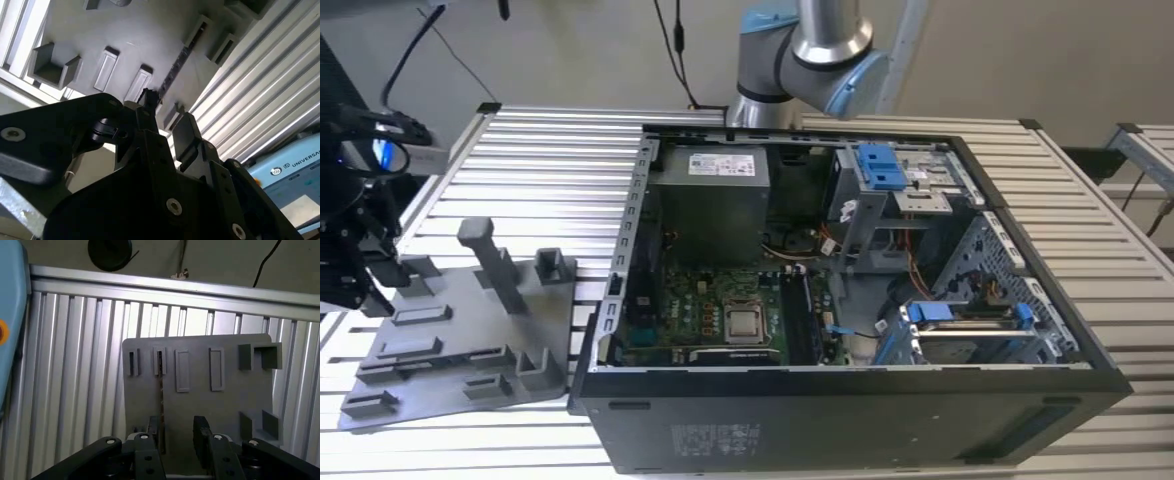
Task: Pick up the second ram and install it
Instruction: 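Pick up the second ram and move it above second insertion slot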
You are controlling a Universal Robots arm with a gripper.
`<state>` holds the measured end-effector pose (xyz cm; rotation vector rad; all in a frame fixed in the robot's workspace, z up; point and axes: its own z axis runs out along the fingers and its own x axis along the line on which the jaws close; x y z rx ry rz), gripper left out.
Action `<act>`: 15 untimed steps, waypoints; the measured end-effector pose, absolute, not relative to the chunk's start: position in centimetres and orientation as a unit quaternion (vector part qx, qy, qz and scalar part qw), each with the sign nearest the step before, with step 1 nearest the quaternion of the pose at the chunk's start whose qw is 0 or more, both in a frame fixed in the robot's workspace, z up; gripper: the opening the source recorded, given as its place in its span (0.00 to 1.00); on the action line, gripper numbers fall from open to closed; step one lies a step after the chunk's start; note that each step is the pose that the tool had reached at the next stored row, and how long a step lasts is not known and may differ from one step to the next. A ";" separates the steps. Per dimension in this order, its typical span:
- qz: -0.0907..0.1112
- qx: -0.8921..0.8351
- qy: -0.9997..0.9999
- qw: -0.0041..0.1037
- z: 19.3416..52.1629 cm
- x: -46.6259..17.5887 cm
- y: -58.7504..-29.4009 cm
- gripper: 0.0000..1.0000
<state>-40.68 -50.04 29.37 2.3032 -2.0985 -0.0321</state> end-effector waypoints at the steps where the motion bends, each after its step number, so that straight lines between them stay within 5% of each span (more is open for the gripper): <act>1: -0.010 0.739 -0.673 0.013 29.2 -40.7 -50.0 0.42; 15: -0.010 0.745 -0.667 0.013 26.6 -40.7 -50.2 0.42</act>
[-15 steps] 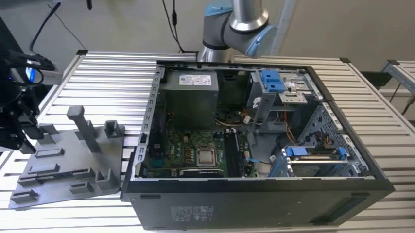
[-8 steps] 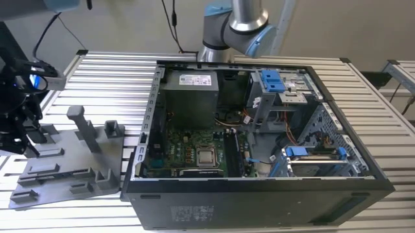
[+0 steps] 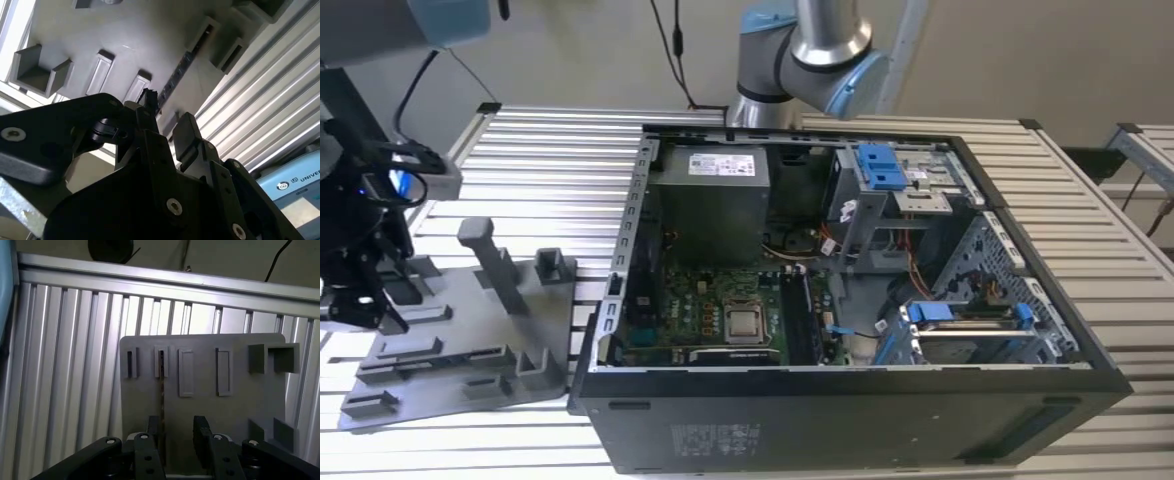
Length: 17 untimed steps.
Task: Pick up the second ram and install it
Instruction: 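Pick up the second ram and move it above second insertion slot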
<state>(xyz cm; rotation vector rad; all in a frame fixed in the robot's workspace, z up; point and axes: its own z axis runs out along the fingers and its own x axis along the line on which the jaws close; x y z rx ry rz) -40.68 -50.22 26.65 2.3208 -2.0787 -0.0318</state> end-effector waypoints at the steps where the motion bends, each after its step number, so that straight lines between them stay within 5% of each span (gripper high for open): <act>1: -0.010 0.745 -0.666 0.013 26.5 -40.7 -50.2 0.42; 17: -0.010 0.758 -0.652 0.013 23.5 -40.7 -50.7 0.42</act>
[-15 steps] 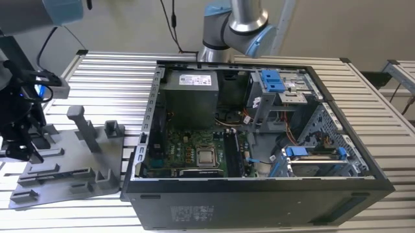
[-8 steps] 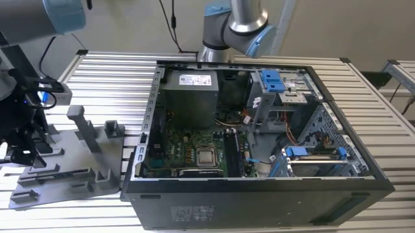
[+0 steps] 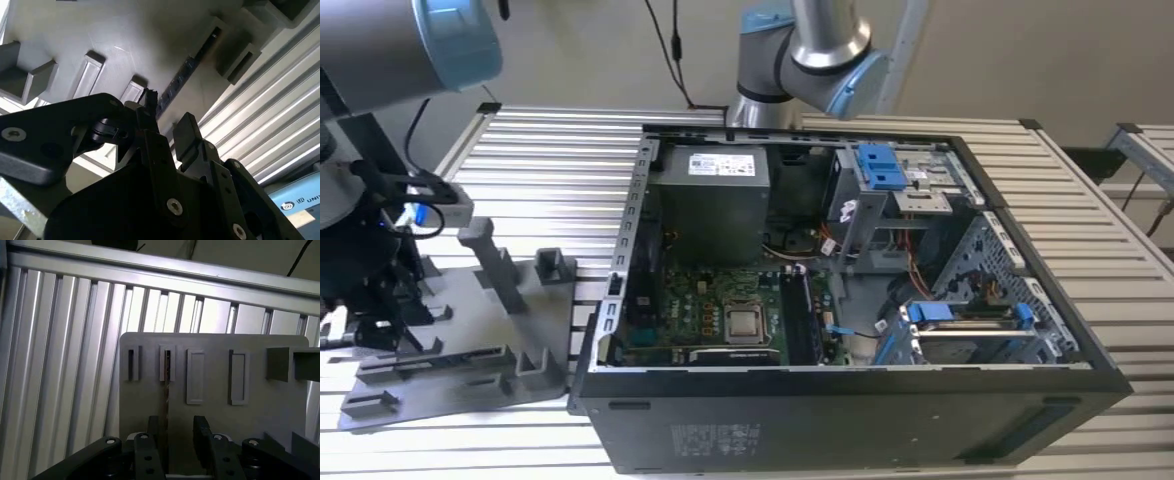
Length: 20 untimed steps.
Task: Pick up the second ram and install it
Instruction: 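Pick up the second ram and move it above second insertion slot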
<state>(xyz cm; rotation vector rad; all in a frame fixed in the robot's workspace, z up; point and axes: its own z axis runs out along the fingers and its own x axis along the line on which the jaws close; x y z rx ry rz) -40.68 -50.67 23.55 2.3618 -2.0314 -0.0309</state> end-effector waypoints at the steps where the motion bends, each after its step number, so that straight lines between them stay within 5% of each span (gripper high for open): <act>1: -0.010 0.759 -0.651 0.013 23.4 -40.7 -50.7 0.42; 20: -0.008 0.766 -0.643 0.014 20.2 -40.7 -50.8 0.42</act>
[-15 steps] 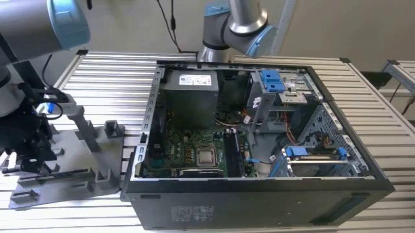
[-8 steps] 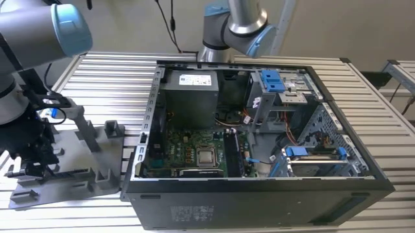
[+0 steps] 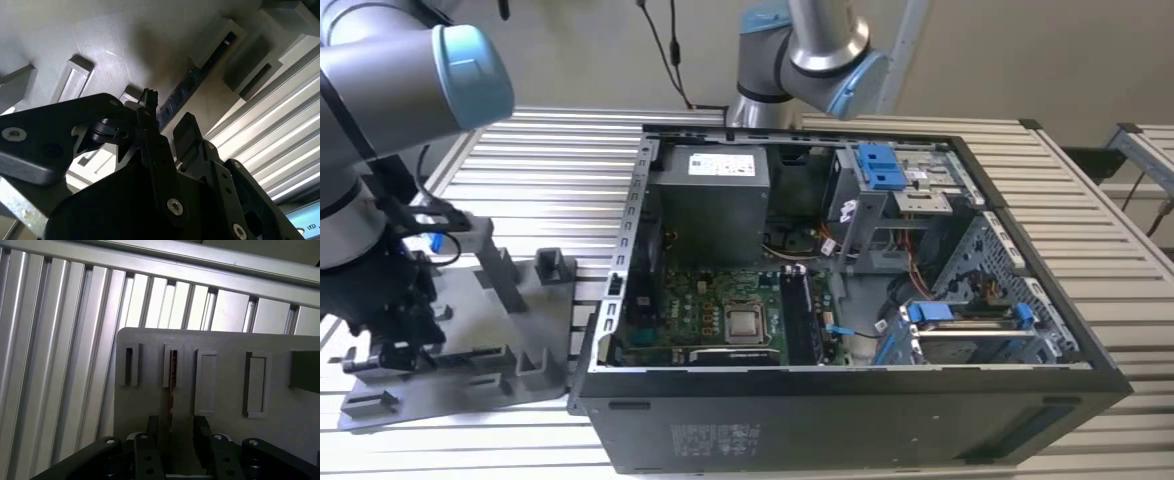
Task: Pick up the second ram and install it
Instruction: 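Pick up the second ram and move it above second insertion slot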
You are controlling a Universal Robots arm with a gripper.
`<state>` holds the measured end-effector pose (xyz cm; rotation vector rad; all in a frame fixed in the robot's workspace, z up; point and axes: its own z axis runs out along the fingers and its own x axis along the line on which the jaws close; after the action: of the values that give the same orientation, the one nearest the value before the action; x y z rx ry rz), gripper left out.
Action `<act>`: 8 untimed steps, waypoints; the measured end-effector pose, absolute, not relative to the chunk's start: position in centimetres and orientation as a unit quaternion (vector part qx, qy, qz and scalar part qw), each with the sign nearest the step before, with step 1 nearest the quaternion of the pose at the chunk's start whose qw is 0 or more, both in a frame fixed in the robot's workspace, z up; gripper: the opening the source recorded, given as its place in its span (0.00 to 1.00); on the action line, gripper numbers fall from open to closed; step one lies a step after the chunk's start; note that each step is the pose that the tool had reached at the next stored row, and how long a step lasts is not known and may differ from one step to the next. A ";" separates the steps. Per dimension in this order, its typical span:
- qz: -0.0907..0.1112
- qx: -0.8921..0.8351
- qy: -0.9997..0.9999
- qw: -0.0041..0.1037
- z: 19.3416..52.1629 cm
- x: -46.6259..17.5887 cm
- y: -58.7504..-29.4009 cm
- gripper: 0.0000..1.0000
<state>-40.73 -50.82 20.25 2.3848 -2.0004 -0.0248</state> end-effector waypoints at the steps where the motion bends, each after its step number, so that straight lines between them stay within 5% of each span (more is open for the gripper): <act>1: -0.008 0.766 -0.643 0.014 20.2 -40.7 -50.8 0.42; 8: -0.008 0.765 -0.644 0.014 20.0 -40.7 -50.8 0.42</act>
<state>-40.73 -50.82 19.97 2.3809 -2.0053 -0.0239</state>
